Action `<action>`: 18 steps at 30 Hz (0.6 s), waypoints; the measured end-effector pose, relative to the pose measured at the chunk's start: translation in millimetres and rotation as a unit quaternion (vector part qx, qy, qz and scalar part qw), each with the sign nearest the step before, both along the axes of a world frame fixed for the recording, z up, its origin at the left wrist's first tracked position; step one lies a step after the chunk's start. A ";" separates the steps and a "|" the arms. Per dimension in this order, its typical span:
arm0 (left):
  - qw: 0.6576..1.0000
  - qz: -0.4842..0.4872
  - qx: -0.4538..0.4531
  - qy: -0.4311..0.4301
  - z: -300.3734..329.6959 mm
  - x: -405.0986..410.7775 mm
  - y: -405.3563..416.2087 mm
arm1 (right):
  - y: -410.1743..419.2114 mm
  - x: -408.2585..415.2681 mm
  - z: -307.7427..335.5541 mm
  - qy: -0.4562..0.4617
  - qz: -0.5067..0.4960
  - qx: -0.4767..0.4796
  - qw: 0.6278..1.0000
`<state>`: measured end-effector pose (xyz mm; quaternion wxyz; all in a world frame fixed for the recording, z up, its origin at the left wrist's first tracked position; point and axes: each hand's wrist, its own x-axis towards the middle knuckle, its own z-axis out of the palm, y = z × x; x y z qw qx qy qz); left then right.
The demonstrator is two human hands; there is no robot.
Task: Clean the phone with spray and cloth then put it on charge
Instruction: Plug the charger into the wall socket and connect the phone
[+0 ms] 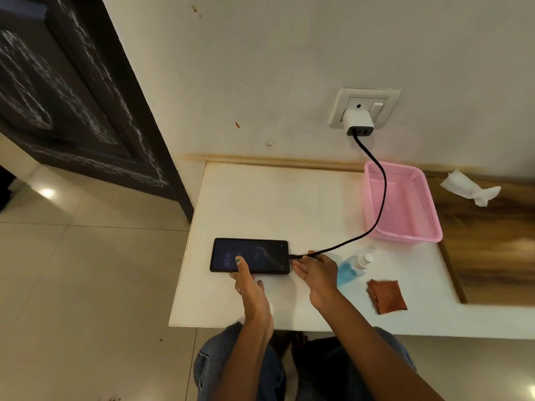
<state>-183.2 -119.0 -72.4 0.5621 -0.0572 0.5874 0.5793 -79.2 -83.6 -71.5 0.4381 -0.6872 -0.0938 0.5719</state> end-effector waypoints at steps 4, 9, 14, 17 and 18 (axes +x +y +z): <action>1.000 -0.003 -0.013 0.022 -1.0 1.4 -0.8 | -2.6 -5.9 3.1 -0.048 0.017 -0.001 0.999; 0.999 -0.005 -0.039 0.037 -0.8 1.9 -0.5 | -8.9 -10.0 8.8 -0.065 0.021 -0.005 0.998; 0.997 0.000 -0.063 0.054 -1.9 4.7 0.4 | -13.4 -9.7 11.1 -0.061 0.026 -0.022 0.998; 0.995 -0.005 -0.075 0.072 -1.7 8.5 -0.5 | -14.5 -9.9 14.5 -0.054 0.008 -0.034 0.998; 0.994 -0.007 -0.077 0.079 -1.9 9.1 -0.6 | -15.1 -10.1 16.2 -0.053 0.003 -0.036 0.998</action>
